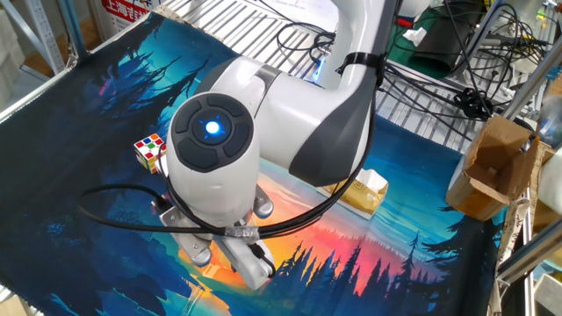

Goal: Shake the test tube

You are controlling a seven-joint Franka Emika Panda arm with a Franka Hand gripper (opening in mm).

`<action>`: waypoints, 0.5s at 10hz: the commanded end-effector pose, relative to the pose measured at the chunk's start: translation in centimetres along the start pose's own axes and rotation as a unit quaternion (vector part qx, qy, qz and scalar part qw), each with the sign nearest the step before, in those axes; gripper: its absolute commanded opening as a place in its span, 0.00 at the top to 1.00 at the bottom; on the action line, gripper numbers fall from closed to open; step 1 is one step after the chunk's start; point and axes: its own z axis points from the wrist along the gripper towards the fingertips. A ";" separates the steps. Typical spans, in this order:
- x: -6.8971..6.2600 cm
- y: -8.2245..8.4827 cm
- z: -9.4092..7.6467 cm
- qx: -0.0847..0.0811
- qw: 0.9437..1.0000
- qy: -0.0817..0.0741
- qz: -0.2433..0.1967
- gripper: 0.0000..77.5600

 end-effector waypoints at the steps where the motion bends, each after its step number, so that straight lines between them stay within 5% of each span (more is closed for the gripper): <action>1: 0.0 -0.1 0.5 0.000 1.000 -0.001 0.006 0.00; 5: 0.1 -0.3 1.0 0.005 1.000 -0.003 0.021 0.00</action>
